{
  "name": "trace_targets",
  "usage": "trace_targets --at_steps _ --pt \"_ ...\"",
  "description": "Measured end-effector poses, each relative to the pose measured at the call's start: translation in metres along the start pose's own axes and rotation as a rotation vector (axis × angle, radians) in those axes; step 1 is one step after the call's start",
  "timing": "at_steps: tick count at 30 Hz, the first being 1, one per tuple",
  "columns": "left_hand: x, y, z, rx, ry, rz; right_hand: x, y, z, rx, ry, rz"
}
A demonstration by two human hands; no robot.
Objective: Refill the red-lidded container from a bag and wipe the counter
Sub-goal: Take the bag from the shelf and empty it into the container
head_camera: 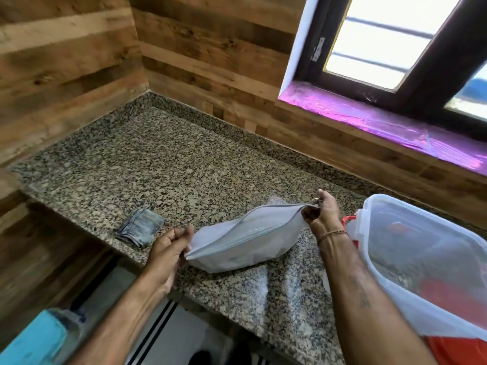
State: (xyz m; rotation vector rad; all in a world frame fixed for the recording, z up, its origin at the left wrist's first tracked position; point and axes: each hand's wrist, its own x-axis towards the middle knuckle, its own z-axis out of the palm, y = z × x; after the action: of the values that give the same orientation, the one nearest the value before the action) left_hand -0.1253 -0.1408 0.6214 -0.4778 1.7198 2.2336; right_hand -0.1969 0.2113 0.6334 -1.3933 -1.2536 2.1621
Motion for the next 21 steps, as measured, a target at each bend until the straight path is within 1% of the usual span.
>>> trace_targets --at_steps 2,4,6,9,13,15,18,19,20,21 --pt "0.006 0.006 0.002 -0.091 0.002 -0.147 -0.002 -0.003 0.001 -0.001 -0.015 -0.002" --pt "0.010 0.011 0.002 -0.140 0.011 -0.223 0.001 -0.005 0.001 0.025 -0.022 0.011" --pt "0.010 0.011 0.000 -0.167 0.011 -0.229 0.005 -0.006 0.001 0.031 -0.037 0.031" --pt "0.010 0.009 -0.003 -0.195 -0.005 -0.183 0.012 -0.003 -0.002 0.007 -0.054 0.033" --pt "0.006 0.006 -0.012 -0.161 -0.097 -0.183 0.011 -0.004 -0.002 -0.012 -0.047 0.003" --pt "0.003 0.006 -0.015 -0.056 -0.125 -0.096 0.004 -0.007 0.001 -0.008 -0.050 -0.018" --pt "0.001 0.005 -0.015 0.293 -0.159 0.167 -0.008 -0.012 0.002 -0.030 -0.084 -0.047" --pt "0.000 0.005 -0.014 0.363 -0.177 0.222 -0.010 -0.013 0.002 -0.035 -0.097 -0.054" --pt "0.000 0.004 -0.015 0.368 -0.185 0.239 -0.011 -0.014 0.002 -0.032 -0.109 -0.059" --pt "0.000 0.003 -0.015 0.306 -0.186 0.224 -0.012 -0.013 0.001 -0.025 -0.118 -0.065"
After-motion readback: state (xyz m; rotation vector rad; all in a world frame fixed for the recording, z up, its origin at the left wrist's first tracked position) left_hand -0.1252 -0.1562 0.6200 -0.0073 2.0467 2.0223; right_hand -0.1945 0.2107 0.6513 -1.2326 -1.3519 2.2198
